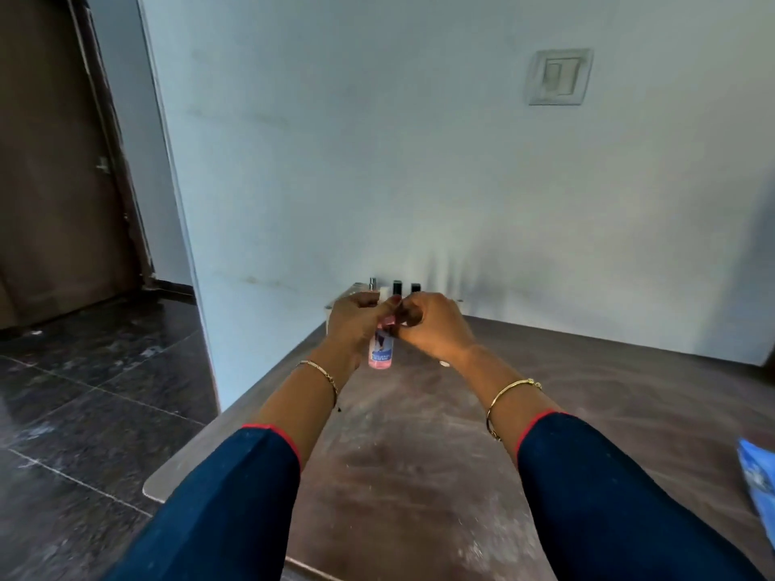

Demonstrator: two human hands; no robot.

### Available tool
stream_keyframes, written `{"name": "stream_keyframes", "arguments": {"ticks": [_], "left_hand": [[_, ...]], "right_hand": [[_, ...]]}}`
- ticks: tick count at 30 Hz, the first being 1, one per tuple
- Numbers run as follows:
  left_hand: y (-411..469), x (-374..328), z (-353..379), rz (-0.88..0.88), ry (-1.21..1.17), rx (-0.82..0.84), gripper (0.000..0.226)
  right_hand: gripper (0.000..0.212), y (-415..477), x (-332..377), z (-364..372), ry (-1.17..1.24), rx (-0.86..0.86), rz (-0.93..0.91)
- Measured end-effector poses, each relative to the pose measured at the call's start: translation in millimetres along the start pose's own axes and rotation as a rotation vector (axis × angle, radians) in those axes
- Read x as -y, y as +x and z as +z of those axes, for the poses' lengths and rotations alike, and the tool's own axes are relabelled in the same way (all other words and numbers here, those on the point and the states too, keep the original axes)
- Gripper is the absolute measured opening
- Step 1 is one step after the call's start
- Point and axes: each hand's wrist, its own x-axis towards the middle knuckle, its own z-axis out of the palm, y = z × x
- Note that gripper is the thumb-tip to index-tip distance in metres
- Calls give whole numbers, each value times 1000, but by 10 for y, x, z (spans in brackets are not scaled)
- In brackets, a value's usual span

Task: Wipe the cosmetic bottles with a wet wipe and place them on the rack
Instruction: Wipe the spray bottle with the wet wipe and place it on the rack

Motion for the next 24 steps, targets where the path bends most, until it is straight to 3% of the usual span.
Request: {"name": "stream_keyframes", "arguments": {"ticks": [5,10,13,24], "left_hand": [[642,-130,-247,56,180,-80,19],[1203,-88,-397,84,249,-159,28],[1474,19,-416,99,327,-205,42],[2008,515,-383,79,436,-192,42]], "right_hand": [[30,630,-43,118,-36,-64,-82],[48,1118,-94,194,-288,-144,-207],[51,1316,-99,252,-352,-115,-254],[56,1693,-397,586,-488,46,-254]]}}
